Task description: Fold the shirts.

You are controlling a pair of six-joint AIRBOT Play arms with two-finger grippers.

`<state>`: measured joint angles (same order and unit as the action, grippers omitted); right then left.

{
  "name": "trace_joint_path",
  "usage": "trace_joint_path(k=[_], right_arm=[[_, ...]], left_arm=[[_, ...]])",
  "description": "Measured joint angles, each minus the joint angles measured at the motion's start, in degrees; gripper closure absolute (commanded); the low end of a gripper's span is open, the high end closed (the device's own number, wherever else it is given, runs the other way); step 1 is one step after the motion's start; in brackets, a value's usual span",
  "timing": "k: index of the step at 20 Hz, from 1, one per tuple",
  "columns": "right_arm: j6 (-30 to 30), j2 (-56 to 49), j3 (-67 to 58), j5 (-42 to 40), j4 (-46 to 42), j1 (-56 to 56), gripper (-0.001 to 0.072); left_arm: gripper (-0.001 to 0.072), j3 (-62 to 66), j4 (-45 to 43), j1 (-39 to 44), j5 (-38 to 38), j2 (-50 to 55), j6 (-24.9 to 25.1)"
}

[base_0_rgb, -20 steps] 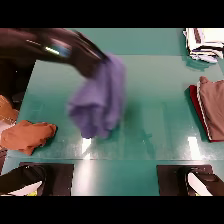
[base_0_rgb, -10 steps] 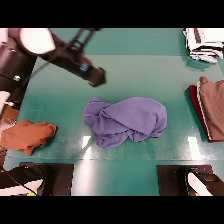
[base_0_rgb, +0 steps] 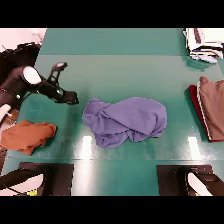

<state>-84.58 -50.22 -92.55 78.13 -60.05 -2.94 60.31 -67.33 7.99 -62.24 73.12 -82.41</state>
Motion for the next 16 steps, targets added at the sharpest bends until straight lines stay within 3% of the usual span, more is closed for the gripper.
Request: trace_joint_path(k=[5,10,13,16], right_arm=[[0.0,0.9,3.7,-0.1,0.0,0.0,0.0694],[0.0,3.3,9.4,-3.3,0.0,0.0,0.0694],[0.0,4.4,12.9,-5.7,0.0,0.0,0.0694],[0.0,3.9,16.3,-6.3,0.0,0.0,0.0694]], left_arm=[[0.0215,-6.3,11.1,-1.0,8.1,4.9,4.2],[0.0228,-7.5,19.1,-1.3,10.2,8.2,8.1],[0.0686,-7.6,22.6,-1.3,10.6,8.8,10.6],[0.0686,-7.5,24.3,-1.3,10.8,9.0,12.3]])
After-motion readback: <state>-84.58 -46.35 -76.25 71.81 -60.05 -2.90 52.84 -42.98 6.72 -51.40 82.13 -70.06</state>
